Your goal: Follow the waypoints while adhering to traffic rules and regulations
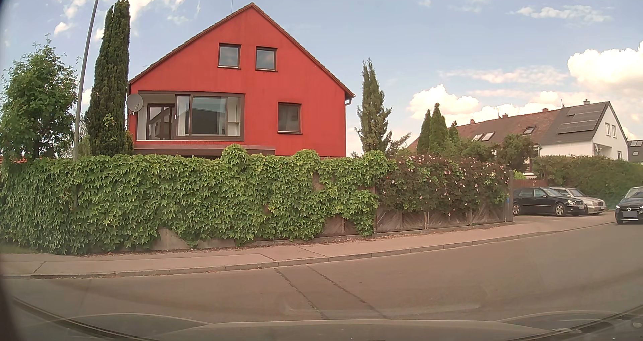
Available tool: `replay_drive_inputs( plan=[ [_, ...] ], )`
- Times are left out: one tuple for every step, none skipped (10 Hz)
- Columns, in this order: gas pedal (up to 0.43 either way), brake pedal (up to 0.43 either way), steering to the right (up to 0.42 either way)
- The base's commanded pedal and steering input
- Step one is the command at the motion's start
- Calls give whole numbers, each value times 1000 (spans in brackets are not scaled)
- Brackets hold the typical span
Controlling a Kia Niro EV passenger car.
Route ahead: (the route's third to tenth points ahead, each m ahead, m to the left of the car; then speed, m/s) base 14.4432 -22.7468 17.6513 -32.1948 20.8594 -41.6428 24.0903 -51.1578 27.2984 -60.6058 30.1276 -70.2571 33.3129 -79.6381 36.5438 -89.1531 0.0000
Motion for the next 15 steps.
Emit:
replay_drive_inputs(
  plan=[
    [0, 628, 542],
    [0, 628, 543],
    [0, 628, 542],
    [0, 628, 542],
    [0, 628, 542],
    [0, 628, 543],
    [0, 634, 544],
    [0, 634, 544],
    [0, 628, 544],
    [0, 628, 544],
    [0, 616, 544],
    [0, 610, 544],
    [0, 591, 544],
    [0, 573, 544],
    [0, 567, 544]
  ],
)
